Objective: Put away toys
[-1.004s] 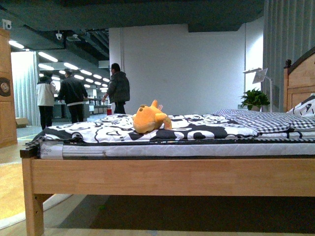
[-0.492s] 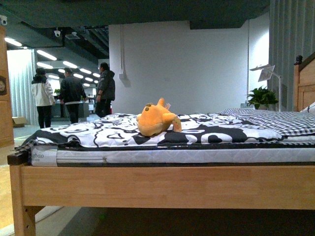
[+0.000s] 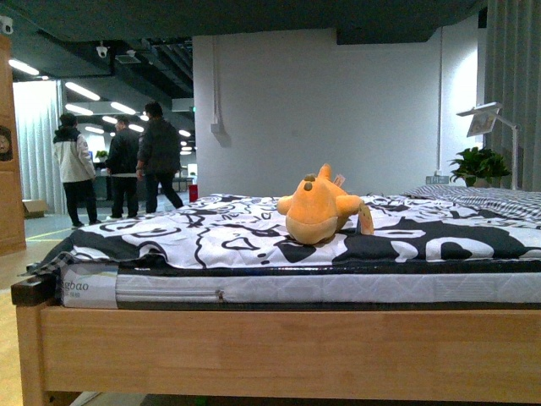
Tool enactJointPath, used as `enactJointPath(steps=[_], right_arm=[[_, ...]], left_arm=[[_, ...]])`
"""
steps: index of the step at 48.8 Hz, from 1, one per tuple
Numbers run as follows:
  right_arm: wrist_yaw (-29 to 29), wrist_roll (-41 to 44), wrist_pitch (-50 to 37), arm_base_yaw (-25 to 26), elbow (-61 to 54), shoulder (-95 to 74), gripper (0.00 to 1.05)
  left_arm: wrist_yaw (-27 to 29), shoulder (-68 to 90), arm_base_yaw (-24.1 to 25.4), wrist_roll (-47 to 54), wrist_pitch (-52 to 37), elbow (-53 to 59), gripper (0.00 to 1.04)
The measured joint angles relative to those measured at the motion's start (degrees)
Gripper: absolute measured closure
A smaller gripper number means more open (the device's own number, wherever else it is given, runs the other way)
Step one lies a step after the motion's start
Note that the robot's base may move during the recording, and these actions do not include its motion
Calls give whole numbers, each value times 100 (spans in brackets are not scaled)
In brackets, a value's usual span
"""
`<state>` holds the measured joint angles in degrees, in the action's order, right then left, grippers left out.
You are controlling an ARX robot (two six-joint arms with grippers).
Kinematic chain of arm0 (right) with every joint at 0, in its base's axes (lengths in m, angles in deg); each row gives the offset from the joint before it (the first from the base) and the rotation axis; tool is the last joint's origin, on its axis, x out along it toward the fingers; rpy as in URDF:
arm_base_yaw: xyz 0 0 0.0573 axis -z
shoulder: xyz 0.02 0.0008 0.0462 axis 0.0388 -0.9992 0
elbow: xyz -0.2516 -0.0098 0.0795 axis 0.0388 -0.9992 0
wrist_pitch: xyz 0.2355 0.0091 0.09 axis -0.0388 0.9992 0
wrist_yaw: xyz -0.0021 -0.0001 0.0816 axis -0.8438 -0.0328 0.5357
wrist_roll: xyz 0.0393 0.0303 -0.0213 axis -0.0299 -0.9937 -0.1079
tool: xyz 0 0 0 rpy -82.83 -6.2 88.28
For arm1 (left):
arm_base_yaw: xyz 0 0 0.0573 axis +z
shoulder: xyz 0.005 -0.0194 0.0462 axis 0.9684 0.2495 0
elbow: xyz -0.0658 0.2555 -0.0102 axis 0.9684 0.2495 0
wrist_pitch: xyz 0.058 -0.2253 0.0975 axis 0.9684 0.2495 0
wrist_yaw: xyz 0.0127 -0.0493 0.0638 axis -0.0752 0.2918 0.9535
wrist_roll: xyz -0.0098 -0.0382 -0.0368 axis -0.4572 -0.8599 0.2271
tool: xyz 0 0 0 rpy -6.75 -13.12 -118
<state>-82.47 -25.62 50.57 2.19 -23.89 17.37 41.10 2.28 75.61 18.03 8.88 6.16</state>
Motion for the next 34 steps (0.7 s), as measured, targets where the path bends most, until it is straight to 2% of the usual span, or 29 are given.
enactJointPath(steps=[34], right_arm=[[-2, 0, 0, 0, 0, 0, 6]], left_arm=[[0, 0, 0, 0, 0, 0, 6]])
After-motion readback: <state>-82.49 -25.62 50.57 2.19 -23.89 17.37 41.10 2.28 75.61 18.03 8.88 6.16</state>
